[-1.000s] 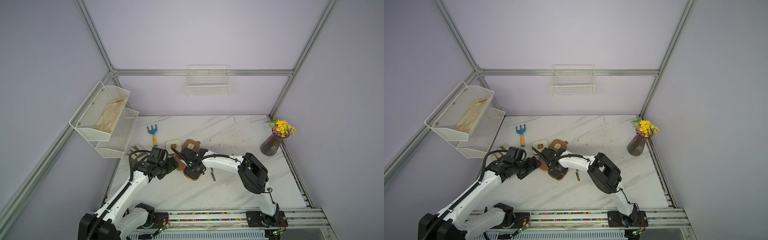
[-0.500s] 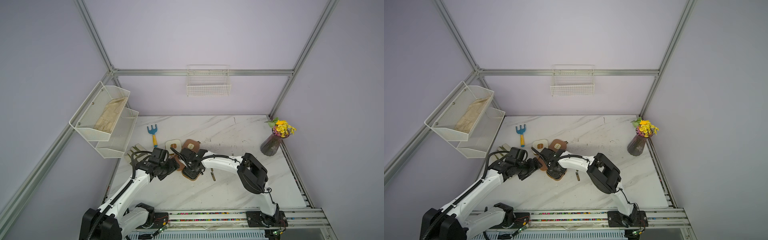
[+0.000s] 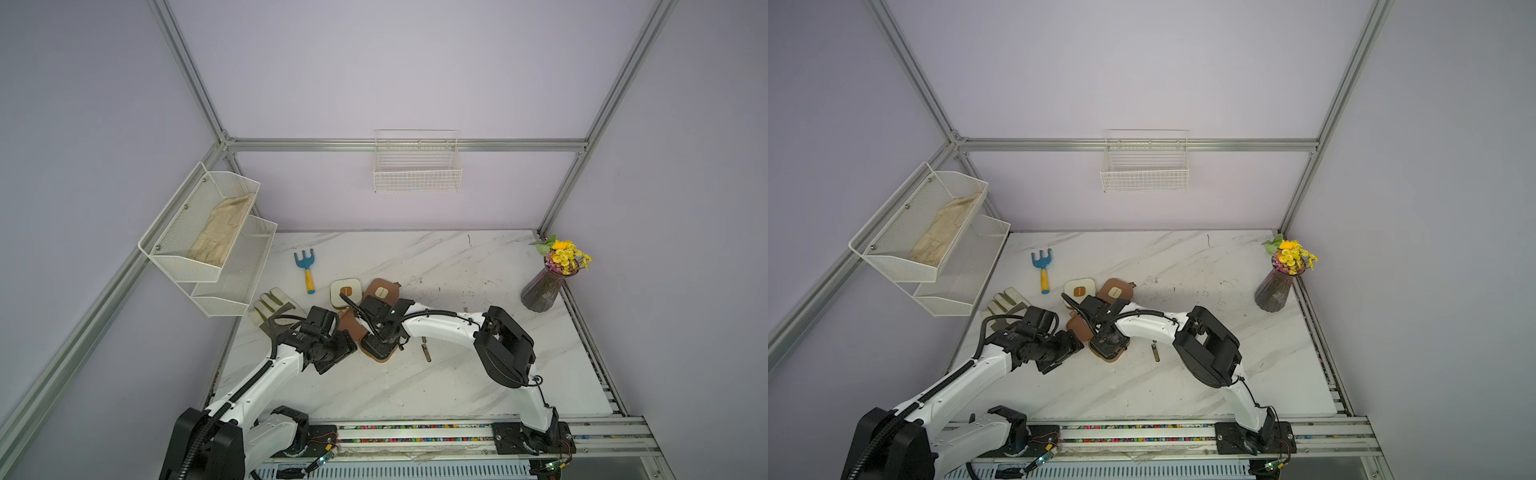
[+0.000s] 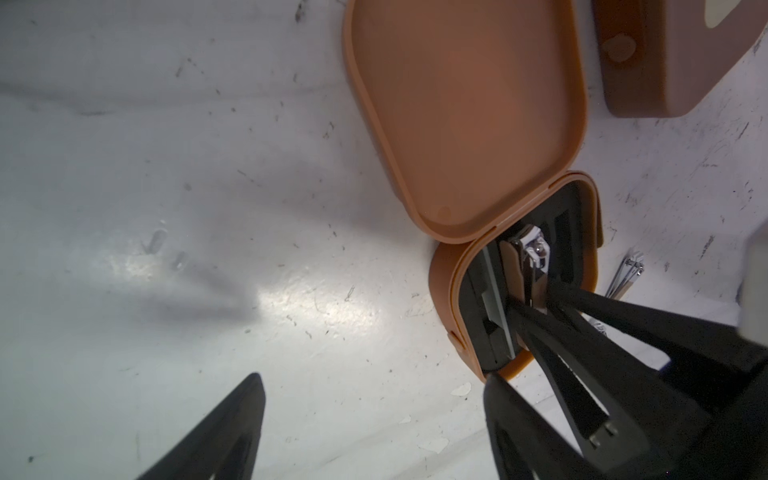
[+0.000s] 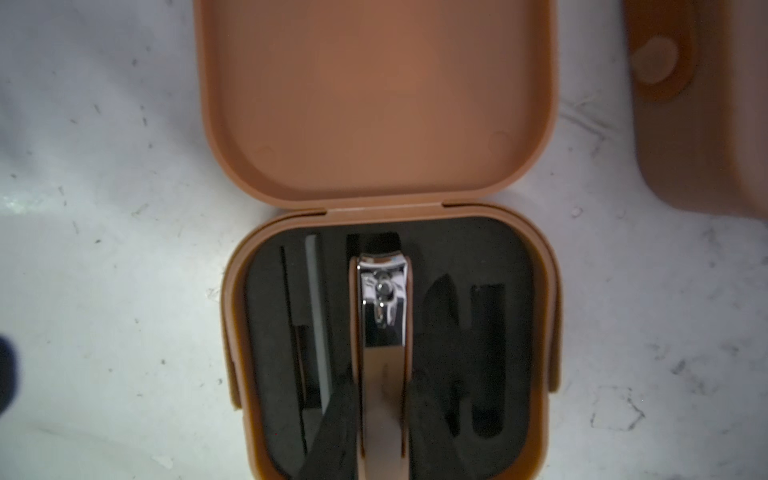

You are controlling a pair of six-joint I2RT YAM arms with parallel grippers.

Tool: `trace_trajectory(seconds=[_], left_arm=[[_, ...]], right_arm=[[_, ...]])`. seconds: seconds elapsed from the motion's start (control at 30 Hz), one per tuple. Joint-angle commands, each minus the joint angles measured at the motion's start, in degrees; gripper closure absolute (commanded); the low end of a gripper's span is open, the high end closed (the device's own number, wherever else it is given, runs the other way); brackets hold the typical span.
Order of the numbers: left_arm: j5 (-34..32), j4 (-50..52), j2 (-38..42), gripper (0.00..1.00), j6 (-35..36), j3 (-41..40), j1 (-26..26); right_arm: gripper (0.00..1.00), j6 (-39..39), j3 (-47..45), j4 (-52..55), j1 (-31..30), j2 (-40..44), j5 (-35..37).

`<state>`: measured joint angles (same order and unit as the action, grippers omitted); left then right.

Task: Organize nail clipper sets
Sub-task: Place the nail clipper in the storage box.

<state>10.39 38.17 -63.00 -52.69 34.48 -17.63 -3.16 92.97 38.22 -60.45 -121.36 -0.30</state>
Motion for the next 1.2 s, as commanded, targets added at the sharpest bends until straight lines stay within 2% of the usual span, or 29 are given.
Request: trace_trajectory(seconds=[0.0,0.37,1.17], left_arm=[[-0.15,-1.92,-0.46,0.19,-0.88,-1.32,0.26],[-1.69,-0.83,-0.31,0.2,-0.58,0.72,0.29],[-2.3,-0.82,-0.1,0.2,-0.14,1.38,0.29]], right_arm=[[1.0,-1.41,2.83,0.7,-0.73,2.77,-0.93],[1.0,-2.21,4.8,6.26,-0.73,3.77,3.98],[1.0,-1.38,3.36,4.28,-0.73,-2.01,1.17]])
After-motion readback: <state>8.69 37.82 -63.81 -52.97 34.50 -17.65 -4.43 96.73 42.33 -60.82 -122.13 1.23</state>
